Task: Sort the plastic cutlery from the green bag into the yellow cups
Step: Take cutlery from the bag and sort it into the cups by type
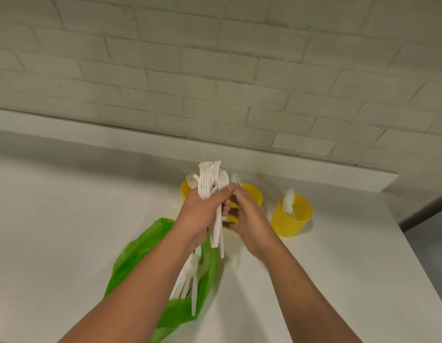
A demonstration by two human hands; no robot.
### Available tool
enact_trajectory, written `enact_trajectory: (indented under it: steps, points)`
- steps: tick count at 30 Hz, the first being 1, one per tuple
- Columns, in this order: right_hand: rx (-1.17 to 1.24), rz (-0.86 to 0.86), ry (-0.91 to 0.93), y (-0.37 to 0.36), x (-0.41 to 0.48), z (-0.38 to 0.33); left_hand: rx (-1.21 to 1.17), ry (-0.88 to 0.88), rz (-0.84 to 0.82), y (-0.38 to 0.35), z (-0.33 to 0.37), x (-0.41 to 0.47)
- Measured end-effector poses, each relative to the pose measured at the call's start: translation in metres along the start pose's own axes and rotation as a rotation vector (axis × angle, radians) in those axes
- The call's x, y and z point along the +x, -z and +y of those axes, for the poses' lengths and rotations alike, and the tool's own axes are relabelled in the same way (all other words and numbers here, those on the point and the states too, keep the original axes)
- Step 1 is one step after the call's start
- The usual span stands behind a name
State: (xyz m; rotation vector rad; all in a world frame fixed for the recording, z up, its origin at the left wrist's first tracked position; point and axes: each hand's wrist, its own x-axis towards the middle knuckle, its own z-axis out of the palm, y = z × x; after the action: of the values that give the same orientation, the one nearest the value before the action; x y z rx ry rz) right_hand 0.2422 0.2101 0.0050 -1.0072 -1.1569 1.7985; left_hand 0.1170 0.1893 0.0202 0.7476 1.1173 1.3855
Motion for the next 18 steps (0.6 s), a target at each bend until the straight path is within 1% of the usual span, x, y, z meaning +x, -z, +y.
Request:
enact_trajectory:
  steps: [2,4,7,10,11,14,16,18]
  points:
    - [-0.030,-0.162,-0.053,-0.007,-0.014,0.006,-0.053,0.008,0.007,-0.003,0.003,-0.001]
    - [-0.072,-0.236,-0.021,-0.006,-0.023,0.007,-0.076,-0.002,0.016,-0.007,0.006,-0.003]
    - [-0.224,-0.209,0.010,-0.002,-0.022,0.003,-0.011,-0.070,0.026,-0.010,0.007,-0.007]
    - [-0.414,-0.221,0.018,-0.002,-0.018,0.000,0.190,-0.174,0.038,-0.011,0.005,-0.007]
    - [-0.440,-0.192,0.016,-0.002,-0.017,0.000,0.229,-0.200,0.034,-0.012,0.006,-0.007]
    - [-0.374,-0.073,-0.012,-0.003,-0.015,0.002,0.336,-0.247,0.051,-0.015,0.007,-0.008]
    - [-0.336,-0.074,-0.010,-0.003,-0.014,0.004,0.380,-0.248,0.076,-0.013,0.009,-0.006]
    - [-0.319,-0.135,-0.012,-0.001,-0.016,0.003,0.302,-0.247,0.067,-0.010,0.013,-0.003]
